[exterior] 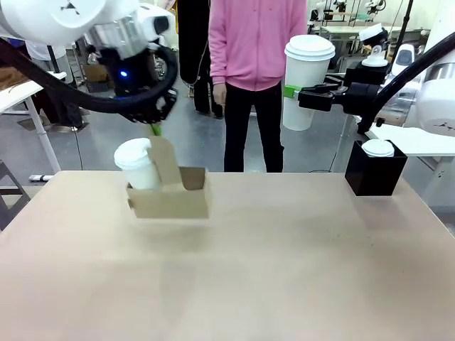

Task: Pour a drink into a cup and package it in a carrier.
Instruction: Position the Cup Carrier in the center of the table.

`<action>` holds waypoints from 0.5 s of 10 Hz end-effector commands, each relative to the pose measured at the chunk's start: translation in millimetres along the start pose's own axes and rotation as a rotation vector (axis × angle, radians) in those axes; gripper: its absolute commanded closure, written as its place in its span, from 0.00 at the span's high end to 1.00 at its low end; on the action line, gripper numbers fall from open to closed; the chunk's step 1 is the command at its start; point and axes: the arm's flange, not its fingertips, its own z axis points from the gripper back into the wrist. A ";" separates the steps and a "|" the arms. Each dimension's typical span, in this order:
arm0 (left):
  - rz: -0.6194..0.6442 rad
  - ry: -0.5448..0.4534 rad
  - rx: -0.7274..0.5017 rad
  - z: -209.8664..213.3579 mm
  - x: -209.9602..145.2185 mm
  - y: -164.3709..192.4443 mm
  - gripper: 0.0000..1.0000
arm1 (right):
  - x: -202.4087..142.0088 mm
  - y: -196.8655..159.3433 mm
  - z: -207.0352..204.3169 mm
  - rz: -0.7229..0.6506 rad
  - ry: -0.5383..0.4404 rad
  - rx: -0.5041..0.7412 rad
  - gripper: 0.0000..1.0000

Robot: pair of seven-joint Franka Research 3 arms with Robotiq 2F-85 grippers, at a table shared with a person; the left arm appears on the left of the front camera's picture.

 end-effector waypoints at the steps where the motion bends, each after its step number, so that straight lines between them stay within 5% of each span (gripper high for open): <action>1: -0.057 0.029 0.001 -10.4 -31.5 -28.9 0.02 | 3.1 2.0 -2.0 -0.007 -0.005 -0.015 0.80; 5: -0.143 0.034 0.043 -44.5 -89.0 -104.3 0.02 | 3.1 2.0 -2.0 -0.007 -0.005 -0.015 0.80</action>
